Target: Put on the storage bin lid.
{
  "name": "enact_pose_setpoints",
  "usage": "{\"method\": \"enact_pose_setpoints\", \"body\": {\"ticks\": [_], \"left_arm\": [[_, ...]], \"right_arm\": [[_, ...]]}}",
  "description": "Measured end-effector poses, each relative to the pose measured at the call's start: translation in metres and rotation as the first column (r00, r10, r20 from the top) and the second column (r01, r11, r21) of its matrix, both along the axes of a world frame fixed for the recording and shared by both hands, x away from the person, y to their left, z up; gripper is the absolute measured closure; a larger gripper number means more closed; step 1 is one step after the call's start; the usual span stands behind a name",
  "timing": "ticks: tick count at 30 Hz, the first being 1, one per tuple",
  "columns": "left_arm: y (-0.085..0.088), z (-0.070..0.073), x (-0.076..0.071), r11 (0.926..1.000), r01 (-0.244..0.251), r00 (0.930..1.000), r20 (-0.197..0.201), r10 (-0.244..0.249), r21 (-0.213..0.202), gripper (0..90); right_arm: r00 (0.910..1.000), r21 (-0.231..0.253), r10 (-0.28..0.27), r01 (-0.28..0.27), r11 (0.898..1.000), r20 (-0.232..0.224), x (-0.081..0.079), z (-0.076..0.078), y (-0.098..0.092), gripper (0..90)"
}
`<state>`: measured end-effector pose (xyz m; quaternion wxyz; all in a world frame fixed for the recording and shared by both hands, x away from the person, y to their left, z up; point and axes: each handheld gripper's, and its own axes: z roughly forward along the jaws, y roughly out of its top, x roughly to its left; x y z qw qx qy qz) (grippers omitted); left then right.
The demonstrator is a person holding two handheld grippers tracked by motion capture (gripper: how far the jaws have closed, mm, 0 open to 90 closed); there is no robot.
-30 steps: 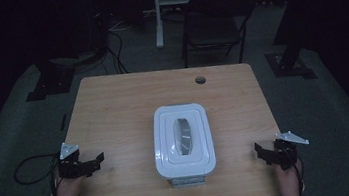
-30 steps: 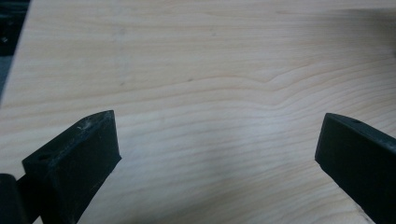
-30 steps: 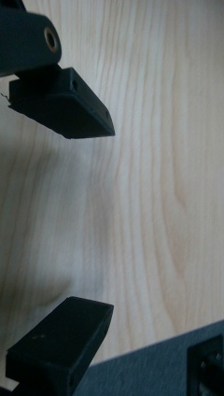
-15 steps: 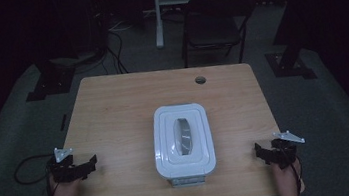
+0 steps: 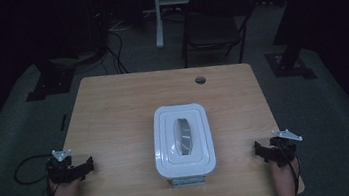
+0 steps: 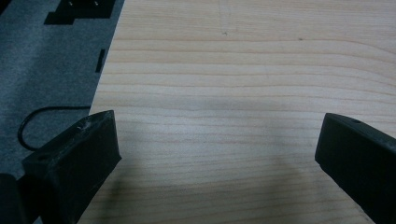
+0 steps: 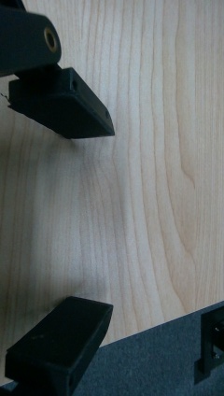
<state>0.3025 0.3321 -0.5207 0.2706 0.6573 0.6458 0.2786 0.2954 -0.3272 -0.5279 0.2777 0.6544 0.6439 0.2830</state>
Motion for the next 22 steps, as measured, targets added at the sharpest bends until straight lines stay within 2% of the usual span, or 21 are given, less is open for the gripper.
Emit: {"method": "enact_pose_setpoints", "body": {"ticks": [1, 7, 13, 15, 22], "left_arm": [[0.0006, -0.0023, 0.001, 1.0, -0.005, 0.9996, -0.026, 0.005, 0.008, 0.6], [0.0011, -0.0026, 0.0011, 0.9996, -0.026, 0.9992, -0.029, 0.026, 0.01, 0.6], [0.0029, -0.0028, 0.0023, 0.9992, -0.039, 0.9983, -0.042, 0.04, 0.007, 0.6], [0.0043, -0.003, 0.0029, 0.9992, -0.04, 0.9982, -0.045, 0.04, -0.003, 0.6], [0.0041, -0.0031, 0.0033, 0.9993, -0.036, 0.9984, -0.044, 0.036, -0.004, 0.6]], "right_arm": [[1.0, 0.0, 0.003, -0.003, 1.0, 0.0, 0.0004, 0.0, 0.0006, 12.9], [0.9999, 0.0, -0.01, 0.01, 1.0, 0.008, -0.0006, 0.0004, 0.0004, 12.9], [0.9999, -0.014, 0.013, -0.013, 1.0, 0.004, 0.0003, 0.0002, 0.004, 12.9], [0.9999, 0.007, 0.01, -0.011, 1.0, 0.011, -0.0003, 0.0003, 0.0017, 12.9], [0.9997, 0.021, 0.005, -0.006, 1.0, 0.026, -0.002, 0.0009, 0.0004, 12.9]]}}
